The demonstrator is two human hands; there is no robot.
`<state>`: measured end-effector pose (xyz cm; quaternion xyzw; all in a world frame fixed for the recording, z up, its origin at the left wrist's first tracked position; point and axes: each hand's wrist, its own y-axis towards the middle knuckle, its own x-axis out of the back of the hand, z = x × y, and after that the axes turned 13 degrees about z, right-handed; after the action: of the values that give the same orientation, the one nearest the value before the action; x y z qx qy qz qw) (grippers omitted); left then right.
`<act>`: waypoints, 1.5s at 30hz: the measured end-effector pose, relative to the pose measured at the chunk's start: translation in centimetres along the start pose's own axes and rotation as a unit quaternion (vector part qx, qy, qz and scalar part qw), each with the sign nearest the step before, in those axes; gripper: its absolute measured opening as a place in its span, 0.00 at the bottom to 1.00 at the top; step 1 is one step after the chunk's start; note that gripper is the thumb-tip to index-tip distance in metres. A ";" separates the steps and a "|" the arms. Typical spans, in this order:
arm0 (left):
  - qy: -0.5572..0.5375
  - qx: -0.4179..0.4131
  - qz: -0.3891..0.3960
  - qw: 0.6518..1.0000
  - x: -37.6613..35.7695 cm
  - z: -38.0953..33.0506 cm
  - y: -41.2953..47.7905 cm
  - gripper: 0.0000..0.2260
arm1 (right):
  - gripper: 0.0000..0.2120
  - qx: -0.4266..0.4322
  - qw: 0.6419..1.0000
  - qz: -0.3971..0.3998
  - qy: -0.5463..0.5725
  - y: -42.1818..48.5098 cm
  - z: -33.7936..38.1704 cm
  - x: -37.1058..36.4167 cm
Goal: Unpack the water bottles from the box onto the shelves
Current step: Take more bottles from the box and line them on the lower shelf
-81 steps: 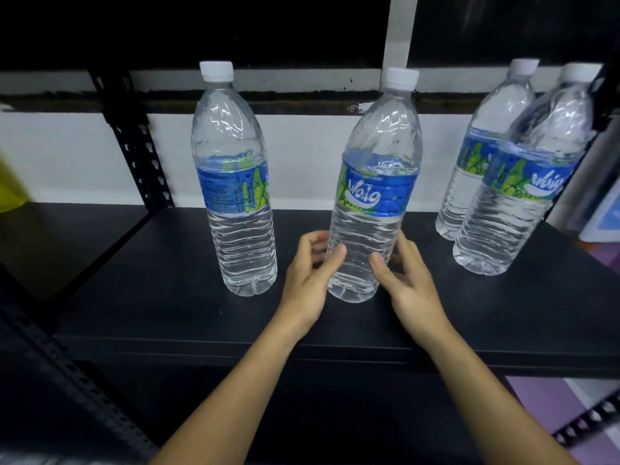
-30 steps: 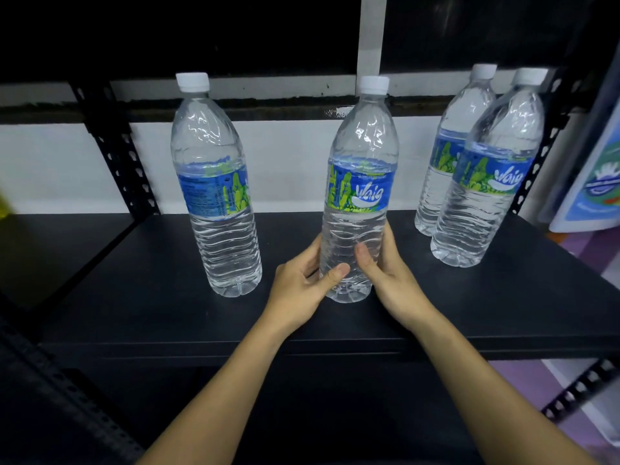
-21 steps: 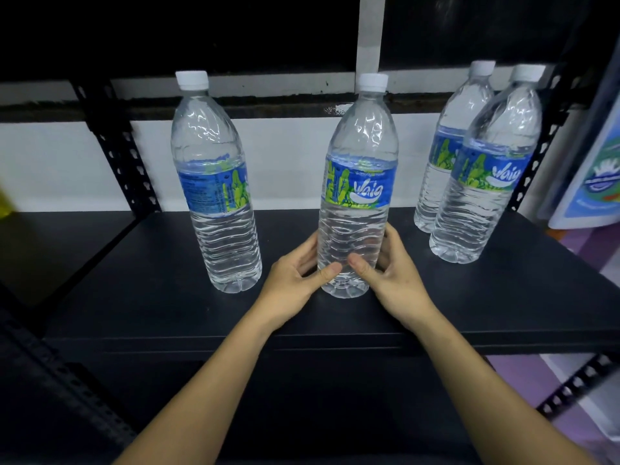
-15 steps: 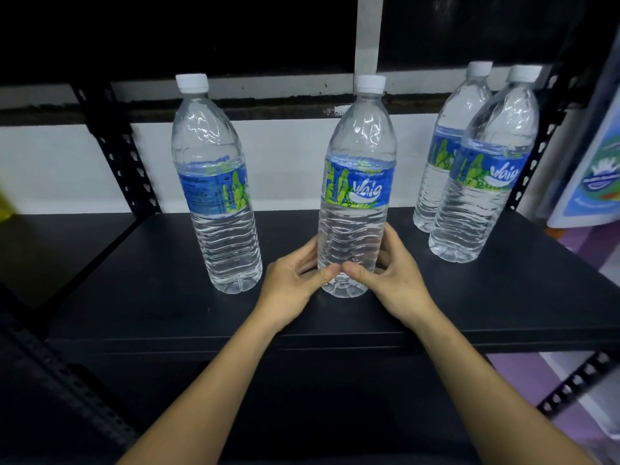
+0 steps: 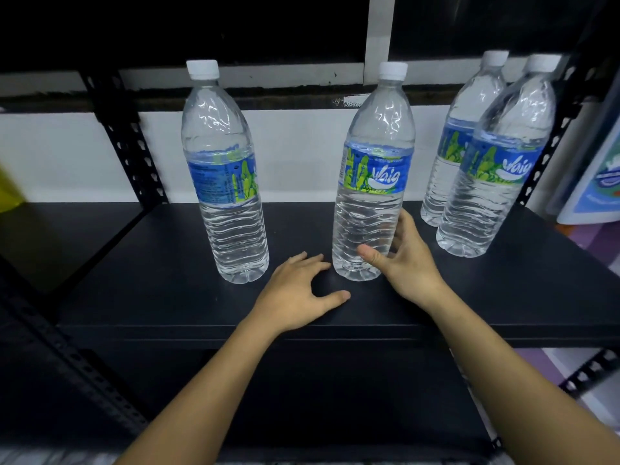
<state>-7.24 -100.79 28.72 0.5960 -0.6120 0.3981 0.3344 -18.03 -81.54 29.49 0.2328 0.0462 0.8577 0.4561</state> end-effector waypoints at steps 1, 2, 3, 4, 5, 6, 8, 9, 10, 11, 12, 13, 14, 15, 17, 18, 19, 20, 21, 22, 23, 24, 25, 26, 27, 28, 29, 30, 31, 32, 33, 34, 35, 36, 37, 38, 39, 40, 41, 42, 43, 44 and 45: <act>0.003 0.004 0.002 1.000 0.0 0.1 0.1 0.34 | 0.43 -0.003 1.000 0.001 -0.009 0.4 -0.2 0.3; 0.007 0.004 0.003 1.000 -0.1 0.1 0.1 0.35 | 0.43 -0.004 1.000 0.002 -0.016 0.8 -0.4 0.7; 0.011 0.003 0.004 1.000 -0.1 0.1 0.1 0.35 | 0.44 -0.006 1.000 0.002 -0.022 1.2 -0.6 1.0; 0.015 0.002 0.004 1.000 -0.1 0.1 0.1 0.35 | 0.44 -0.006 1.000 0.002 -0.028 1.6 -0.8 1.3; 0.018 0.002 0.005 1.000 -0.1 0.1 0.1 0.35 | 0.43 -0.006 0.999 0.002 -0.034 2.0 -1.0 1.6; 0.021 0.002 0.007 1.000 -0.1 0.1 0.2 0.35 | 0.42 -0.008 0.999 0.001 -0.039 2.5 -1.2 1.8; 0.026 0.003 0.009 1.000 0.0 0.1 0.1 0.35 | 0.42 -0.012 0.999 -0.003 -0.043 3.4 -1.5 2.1; 0.027 0.003 0.009 1.000 0.0 0.0 0.1 0.35 | 0.42 -0.014 0.999 -0.006 -0.044 3.8 -1.6 2.2; 0.029 0.003 0.010 1.000 0.0 0.0 0.1 0.34 | 0.41 -0.015 0.999 -0.006 -0.047 4.3 -1.8 2.3; 0.031 0.002 0.011 0.999 0.0 0.0 0.0 0.34 | 0.41 -0.017 0.999 -0.004 -0.049 4.8 -2.0 2.4; 0.034 0.002 0.012 0.999 0.1 -0.1 0.0 0.34 | 0.40 -0.018 0.999 -0.001 -0.049 5.3 -2.3 2.5; 0.037 0.001 0.013 0.999 0.1 -0.1 0.0 0.34 | 0.40 -0.020 0.999 0.003 -0.049 5.8 -2.4 2.6; 0.041 0.001 0.014 0.999 0.1 -0.1 -0.1 0.34 | 0.40 -0.023 0.998 0.007 -0.050 6.3 -2.7 2.7; 0.045 0.000 0.013 0.999 0.1 -0.2 -0.1 0.34 | 0.39 -0.027 0.998 0.011 -0.052 6.7 -2.8 2.9; 0.052 -0.001 0.011 0.999 0.0 -0.3 -0.2 0.34 | 0.39 -0.032 0.998 0.020 -0.053 7.5 -3.2 3.1; 0.053 -0.002 0.012 0.999 0.0 -0.4 -0.2 0.34 | 0.40 -0.034 0.998 0.024 -0.054 7.9 -3.3 3.2; 0.054 -0.002 0.013 0.998 0.0 -0.5 -0.3 0.33 | 0.40 -0.037 0.997 0.029 -0.055 8.3 -3.3 3.2; 0.056 -0.001 0.013 0.998 0.0 -0.5 -0.3 0.33 | 0.40 -0.040 0.997 0.032 -0.055 8.7 -3.5 3.2; 0.058 -0.001 0.014 0.998 0.0 -0.5 -0.3 0.33 | 0.40 -0.044 0.997 0.033 -0.055 9.0 -3.5 3.3; 0.060 0.000 0.015 0.998 0.1 -0.6 -0.3 0.33 | 0.40 -0.049 0.997 0.033 -0.055 9.3 -3.6 3.3; 0.061 0.000 0.016 0.998 0.1 -0.6 -0.3 0.33 | 0.40 -0.053 0.996 0.034 -0.057 9.6 -3.6 3.2; 0.060 0.000 0.017 0.998 0.1 -0.6 -0.3 0.33 | 0.39 -0.056 0.996 0.034 -0.057 9.9 -3.6 3.2; 0.060 -0.001 0.017 0.998 0.1 -0.6 -0.3 0.33 | 0.39 -0.058 0.996 0.032 -0.058 10.1 -3.6 3.1; 0.059 -0.002 0.016 0.998 0.1 -0.7 -0.4 0.33 | 0.38 -0.060 0.996 0.029 -0.059 10.4 -3.6 3.1; 0.058 -0.003 0.015 0.998 0.1 -0.7 -0.4 0.33 | 0.38 -0.063 0.996 0.027 -0.063 10.7 -3.6 3.0; 0.059 -0.002 0.013 0.998 0.1 -0.7 -0.4 0.33 | 0.37 -0.066 0.995 0.025 -0.066 11.0 -3.6 3.0; 0.059 -0.002 0.013 0.998 0.1 -0.7 -0.4 0.33 | 0.37 -0.068 0.995 0.023 -0.069 11.2 -3.5 2.9; 0.059 -0.002 0.012 0.998 0.1 -0.7 -0.4 0.33 | 0.36 -0.069 0.995 0.019 -0.070 11.4 -3.5 2.8; 0.058 -0.002 0.011 0.998 0.0 -0.7 -0.3 0.33 | 0.36 -0.070 0.995 0.017 -0.073 11.6 -3.4 2.8; 0.057 -0.002 0.010 0.998 0.0 -0.6 -0.3 0.33 | 0.36 -0.071 0.995 0.015 -0.074 11.8 -3.3 2.7; 0.057 -0.003 0.009 0.998 0.0 -0.6 -0.3 0.33 | 0.36 -0.073 0.994 0.015 -0.076 12.0 -3.3 2.7; 0.058 -0.004 0.008 0.998 0.0 -0.6 -0.3 0.33 | 0.36 -0.074 0.994 0.015 -0.076 12.1 -3.2 2.6; 0.059 -0.005 0.006 0.998 0.0 -0.6 -0.3 0.33 | 0.36 -0.073 0.994 0.015 -0.075 12.2 -3.2 2.6; 0.060 -0.005 0.004 0.998 0.1 -0.6 -0.3 0.33 | 0.36 -0.074 0.994 0.014 -0.074 12.3 -3.3 2.6; 0.060 -0.005 0.004 0.998 0.1 -0.6 -0.3 0.33 | 0.36 -0.075 0.994 0.015 -0.073 12.3 -3.3 2.6; 0.061 -0.006 0.003 0.998 0.1 -0.5 -0.3 0.33 | 0.36 -0.077 0.994 0.014 -0.075 12.3 -3.3 2.6; 0.062 -0.006 0.002 0.998 0.1 -0.5 -0.2 0.33 | 0.36 -0.081 0.994 0.013 -0.076 12.4 -3.3 2.5; 0.062 -0.006 0.001 0.998 0.0 -0.5 -0.2 0.33 | 0.36 -0.085 0.994 0.010 -0.074 12.4 -3.3 2.4; 0.063 -0.007 -0.001 0.998 0.0 -0.4 -0.2 0.33 | 0.37 -0.087 0.994 0.007 -0.071 12.4 -3.4 2.4; 0.063 -0.007 -0.002 0.998 0.0 -0.4 -0.2 0.33 | 0.37 -0.088 0.994 0.005 -0.069 12.4 -3.3 2.4; 0.064 -0.007 -0.003 0.998 -0.1 -0.3 -0.2 0.33 | 0.37 -0.090 0.994 0.005 -0.069 12.4 -3.3 2.3; 0.064 -0.008 -0.004 0.998 -0.1 -0.3 -0.1 0.33 | 0.37 -0.093 0.993 0.006 -0.069 12.4 -3.3 2.3; 0.065 -0.008 -0.007 0.998 0.0 -0.2 -0.1 0.33 | 0.37 -0.097 0.993 0.007 -0.066 12.2 -3.1 2.3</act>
<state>-7.20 -100.55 28.79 0.5698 -0.5881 0.4290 0.3813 -29.80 -86.39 31.11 0.2438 -0.0690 0.8444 0.4721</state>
